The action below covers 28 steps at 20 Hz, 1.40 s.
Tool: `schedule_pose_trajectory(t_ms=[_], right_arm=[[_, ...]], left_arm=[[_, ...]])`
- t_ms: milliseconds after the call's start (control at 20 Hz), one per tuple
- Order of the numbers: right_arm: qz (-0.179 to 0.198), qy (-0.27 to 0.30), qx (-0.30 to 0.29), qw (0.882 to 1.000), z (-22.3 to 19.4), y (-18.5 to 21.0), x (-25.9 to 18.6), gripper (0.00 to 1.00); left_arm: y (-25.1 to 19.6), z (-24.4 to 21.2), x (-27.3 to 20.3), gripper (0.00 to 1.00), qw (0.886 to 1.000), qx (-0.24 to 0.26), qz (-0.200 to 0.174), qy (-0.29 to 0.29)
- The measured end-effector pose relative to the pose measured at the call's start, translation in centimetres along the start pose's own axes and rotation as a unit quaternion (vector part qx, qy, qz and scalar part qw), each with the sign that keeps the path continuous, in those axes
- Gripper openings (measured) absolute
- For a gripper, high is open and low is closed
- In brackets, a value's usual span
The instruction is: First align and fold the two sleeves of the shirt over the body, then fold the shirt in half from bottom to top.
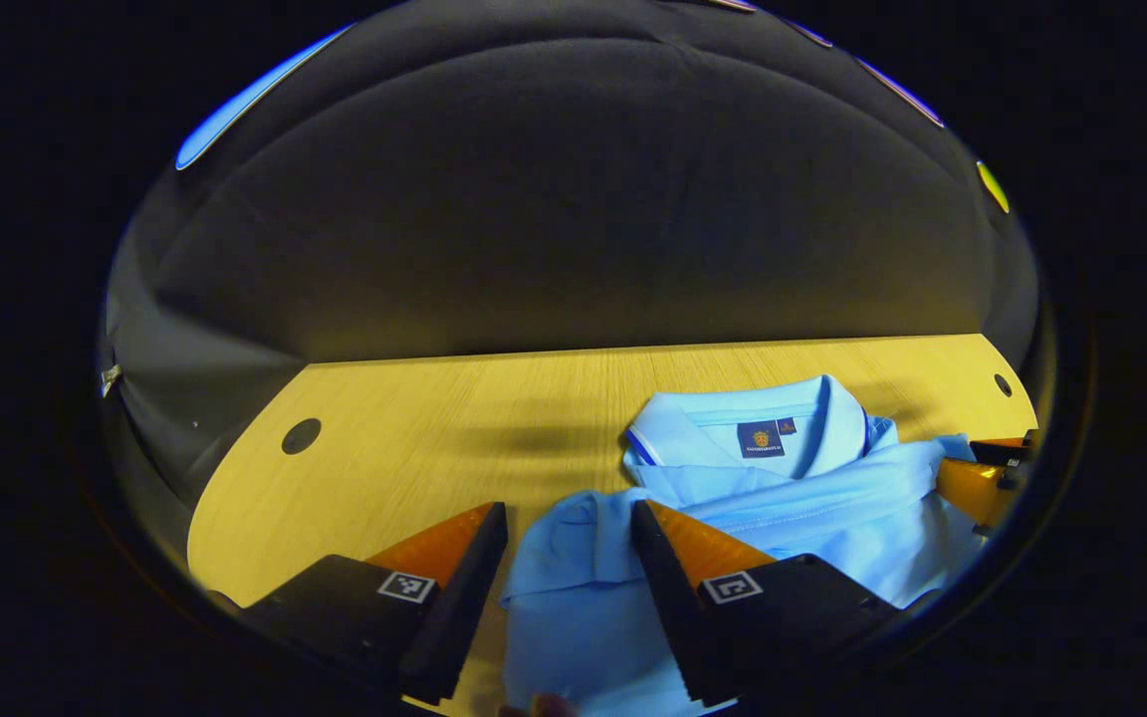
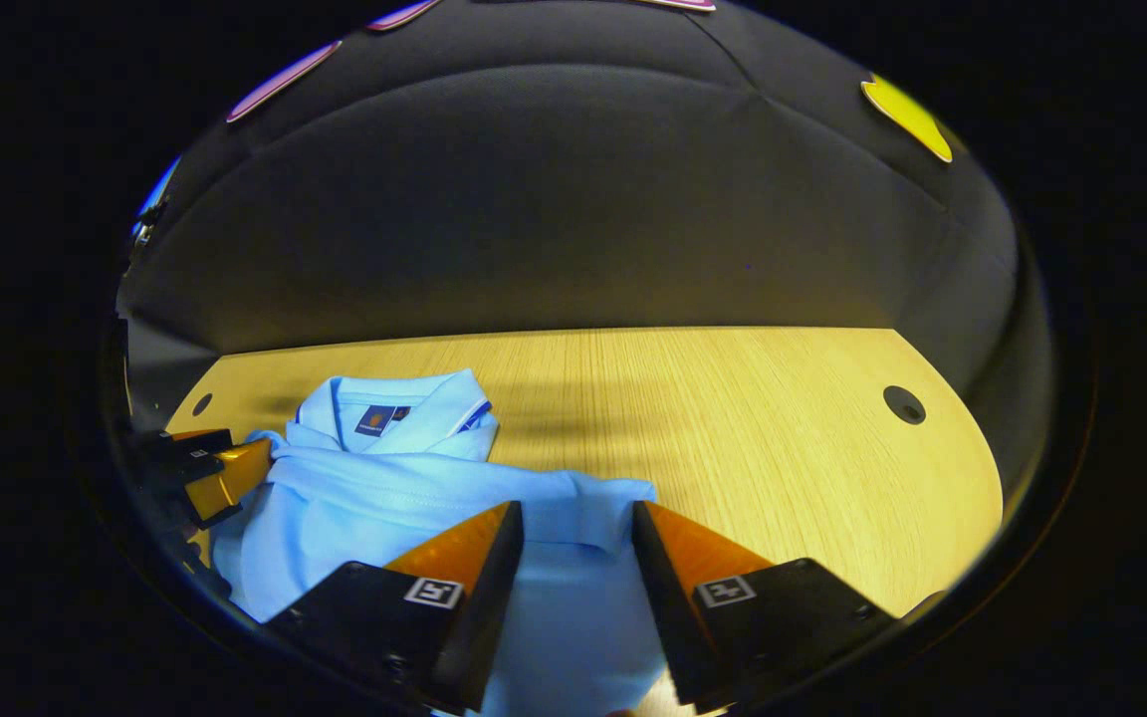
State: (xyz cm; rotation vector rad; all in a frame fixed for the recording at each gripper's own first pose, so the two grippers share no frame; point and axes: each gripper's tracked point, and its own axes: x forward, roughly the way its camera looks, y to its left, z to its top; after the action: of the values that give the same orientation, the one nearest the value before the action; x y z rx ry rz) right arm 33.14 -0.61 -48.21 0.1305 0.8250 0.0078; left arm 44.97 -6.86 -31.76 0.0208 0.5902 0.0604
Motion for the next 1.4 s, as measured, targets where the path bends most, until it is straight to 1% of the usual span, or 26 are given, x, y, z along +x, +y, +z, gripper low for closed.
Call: schedule_pose_trajectory(t_ms=[50,100,150,250,350,500,650,750,1000,1200,1400], right_arm=[[-0.003,-0.002,-0.001,1.0,0.1,-0.1,-0.1,0.82],[-0.006,-0.005,0.001,1.0,0.1,-0.1,-0.3,0.85],[-0.011,-0.008,0.002,1.0,0.2,-0.2,-0.4,0.9],[-0.013,-0.012,0.008,1.0,0.3,-0.3,-1.0,0.95],[-0.005,-0.029,0.012,1.0,1.3,-0.1,-2.3,0.96],[-0.007,-0.062,0.001,0.998,3.4,-0.2,-5.3,0.96],[0.003,-0.085,0.003,0.996,5.1,0.2,-9.1,0.95],[0.004,-0.097,-0.011,0.995,5.9,0.2,-11.9,0.95],[0.011,-0.14,-0.039,0.989,8.0,1.5,-20.9,0.95],[0.028,-0.168,-0.033,0.985,8.3,3.4,-28.8,0.95],[0.046,-0.186,-0.022,0.981,8.0,5.3,-35.4,0.95]], left_arm=[[0.2,0.2,-0.3,0.91,1.0,-0.001,0.003,-0.005],[0.4,0.4,-0.6,0.89,1.0,-0.003,0.006,-0.013],[0.4,0.6,-0.8,0.92,1.0,-0.005,0.007,-0.018],[0.5,0.6,-1.6,0.95,1.0,-0.007,0.005,-0.024],[0.6,1.1,-3.1,0.96,0.999,-0.003,0.002,-0.039],[0.0,2.5,-6.5,0.96,0.998,0.006,-0.017,-0.068],[-0.3,3.9,-11.0,0.96,0.995,0.01,-0.033,-0.093],[-0.3,4.9,-14.6,0.96,0.993,0.009,-0.042,-0.113],[0.7,5.2,-24.2,0.96,0.99,0.007,-0.047,-0.134],[0.9,4.1,-32.0,0.96,0.988,-0.016,-0.063,-0.138],[2.4,2.3,-39.1,0.96,0.986,-0.039,-0.071,-0.144]])
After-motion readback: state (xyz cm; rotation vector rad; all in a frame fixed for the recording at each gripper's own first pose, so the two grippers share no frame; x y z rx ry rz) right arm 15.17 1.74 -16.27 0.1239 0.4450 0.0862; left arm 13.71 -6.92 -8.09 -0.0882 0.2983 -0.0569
